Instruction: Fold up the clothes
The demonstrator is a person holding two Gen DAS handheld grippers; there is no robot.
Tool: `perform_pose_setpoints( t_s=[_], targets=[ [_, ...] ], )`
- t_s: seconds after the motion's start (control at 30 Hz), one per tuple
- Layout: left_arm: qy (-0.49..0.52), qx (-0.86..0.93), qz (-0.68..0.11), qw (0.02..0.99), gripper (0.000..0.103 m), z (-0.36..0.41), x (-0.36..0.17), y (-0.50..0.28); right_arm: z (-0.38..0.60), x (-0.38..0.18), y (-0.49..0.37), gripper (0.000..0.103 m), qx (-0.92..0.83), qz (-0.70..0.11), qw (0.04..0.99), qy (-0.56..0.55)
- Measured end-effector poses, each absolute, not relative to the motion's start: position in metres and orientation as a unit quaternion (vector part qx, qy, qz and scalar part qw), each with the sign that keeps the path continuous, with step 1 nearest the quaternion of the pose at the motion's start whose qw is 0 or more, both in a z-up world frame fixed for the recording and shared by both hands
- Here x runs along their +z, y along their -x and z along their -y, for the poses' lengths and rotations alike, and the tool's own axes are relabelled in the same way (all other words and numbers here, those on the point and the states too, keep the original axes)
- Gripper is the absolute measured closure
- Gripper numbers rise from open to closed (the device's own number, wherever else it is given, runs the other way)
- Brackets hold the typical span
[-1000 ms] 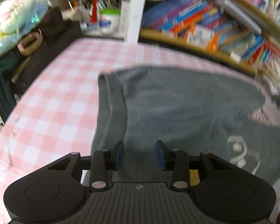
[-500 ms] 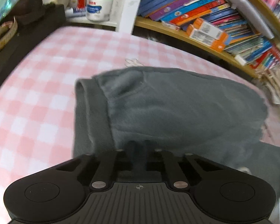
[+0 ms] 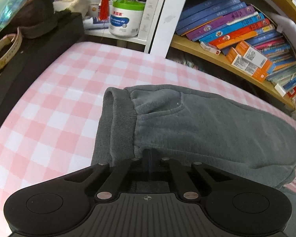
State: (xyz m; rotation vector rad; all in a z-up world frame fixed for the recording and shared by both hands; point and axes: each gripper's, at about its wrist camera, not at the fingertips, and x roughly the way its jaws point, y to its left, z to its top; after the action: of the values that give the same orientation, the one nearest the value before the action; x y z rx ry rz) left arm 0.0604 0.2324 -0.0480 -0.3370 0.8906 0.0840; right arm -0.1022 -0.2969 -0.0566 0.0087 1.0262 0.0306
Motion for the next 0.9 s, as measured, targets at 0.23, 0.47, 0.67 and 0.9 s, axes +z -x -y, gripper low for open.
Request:
perform_pose_setpoints(
  t_s=[0.23,0.47,0.67,0.9],
  targets=[
    [0.203,0.014,-0.395,0.896,0.097,-0.239,-0.022,0.017,0.302,-0.037,0.103,0.061,0.007,-0.443,0.896,-0.02],
    [0.187,0.034,-0.435,0.88,0.098,-0.226,-0.049,0.057,0.311,-0.046,0.079,0.083,-0.005,-0.45,0.893,-0.02],
    [0.234,0.068,-0.429,0.87,0.098,-0.237,-0.046,0.084,0.32,-0.056,0.063,0.088,-0.007,-0.467,0.884,-0.018],
    [0.191,0.066,-0.391,0.898,0.093,-0.229,-0.017,0.09,0.318,-0.057,0.058,0.088,-0.008,-0.466,0.885,-0.002]
  ],
)
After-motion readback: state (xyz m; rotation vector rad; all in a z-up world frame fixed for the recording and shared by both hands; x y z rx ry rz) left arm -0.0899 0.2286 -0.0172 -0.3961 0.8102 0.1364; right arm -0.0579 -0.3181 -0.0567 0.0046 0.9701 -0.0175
